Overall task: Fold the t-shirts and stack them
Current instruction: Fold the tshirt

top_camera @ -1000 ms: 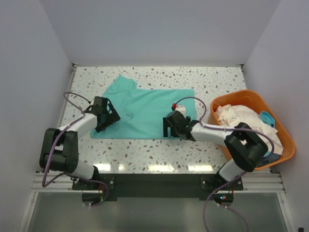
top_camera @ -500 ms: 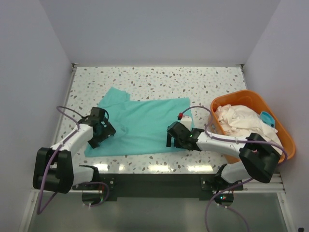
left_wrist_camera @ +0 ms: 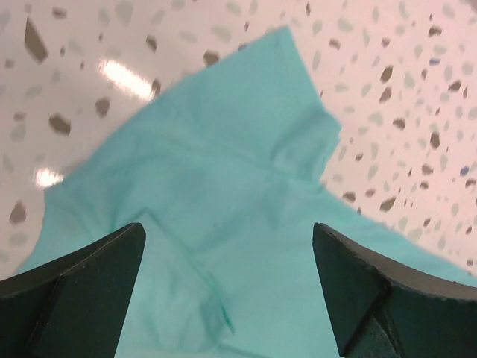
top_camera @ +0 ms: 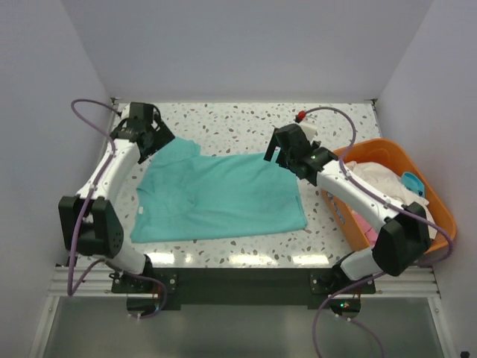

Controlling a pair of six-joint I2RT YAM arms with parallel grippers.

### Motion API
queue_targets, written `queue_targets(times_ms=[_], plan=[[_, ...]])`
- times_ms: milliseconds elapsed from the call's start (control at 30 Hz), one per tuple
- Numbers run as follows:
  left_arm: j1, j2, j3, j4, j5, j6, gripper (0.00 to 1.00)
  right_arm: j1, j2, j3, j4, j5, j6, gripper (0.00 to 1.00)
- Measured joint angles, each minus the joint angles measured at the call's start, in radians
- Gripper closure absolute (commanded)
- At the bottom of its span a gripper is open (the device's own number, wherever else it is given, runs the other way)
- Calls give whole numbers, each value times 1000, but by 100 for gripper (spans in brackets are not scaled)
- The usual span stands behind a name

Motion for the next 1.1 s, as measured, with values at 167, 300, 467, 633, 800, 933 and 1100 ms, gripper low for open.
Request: queue_targets(times_ms=[167,300,467,633,800,933,1100], plan=[[19,354,309,45,-9,69,0,-100,177,146,17,-1,-110,1],[20,629,545,39,-6,132,2,-158,297,210,19,-19,-177,1],[20,890,797,21,5,197,16,-204,390,271,18,-36,-230,1],[19,947,812,19,24,235,31,-225,461,338,21,-52,-263,1],[19,927,757,61,8,246,55,-245,544,407,15,-53,-276,1],[19,917,735,72,-3,259,86,-251,608,470,5,-53,-280,1],[8,910,721,83,-9,294,100,-253,707,581,-5,-54,-279,2]])
